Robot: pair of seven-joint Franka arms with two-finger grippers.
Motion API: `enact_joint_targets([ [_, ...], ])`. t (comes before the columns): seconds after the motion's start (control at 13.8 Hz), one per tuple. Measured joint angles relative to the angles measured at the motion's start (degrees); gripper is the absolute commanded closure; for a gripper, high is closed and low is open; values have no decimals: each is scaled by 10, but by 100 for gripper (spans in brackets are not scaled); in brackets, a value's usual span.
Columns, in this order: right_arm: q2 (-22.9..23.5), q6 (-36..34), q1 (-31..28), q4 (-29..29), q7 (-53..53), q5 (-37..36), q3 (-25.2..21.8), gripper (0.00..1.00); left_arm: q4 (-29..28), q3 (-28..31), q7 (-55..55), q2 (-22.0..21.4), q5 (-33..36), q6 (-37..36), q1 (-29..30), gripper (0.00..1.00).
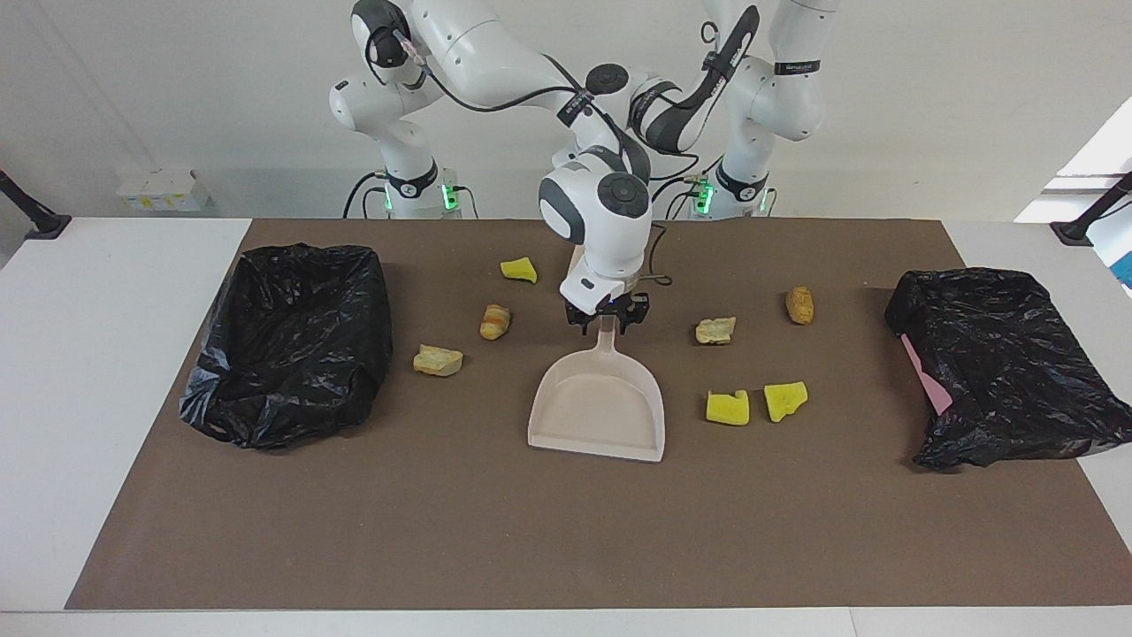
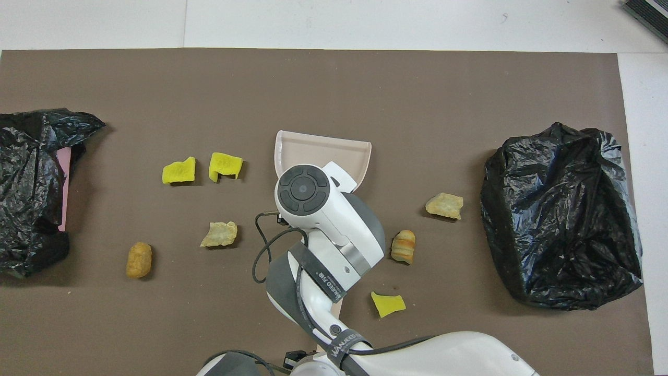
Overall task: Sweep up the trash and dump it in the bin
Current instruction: 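Grasp the dustpan handle with the right gripper and lift it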
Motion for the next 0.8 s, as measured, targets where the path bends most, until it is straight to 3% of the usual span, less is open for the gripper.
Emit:
enact_joint_targets([
  [0.07,0,0,0,0,0,0,0,90,-3,0,0,-10,0,-18,7,100],
  [0.29,-1,0,0,1,7,0,-1,100,-19,2,0,-43,14,-73,42,100],
  [0.8,-27,-1,-7,1,-46,0,-8,100,-27,4,0,-71,69,-116,130,100],
])
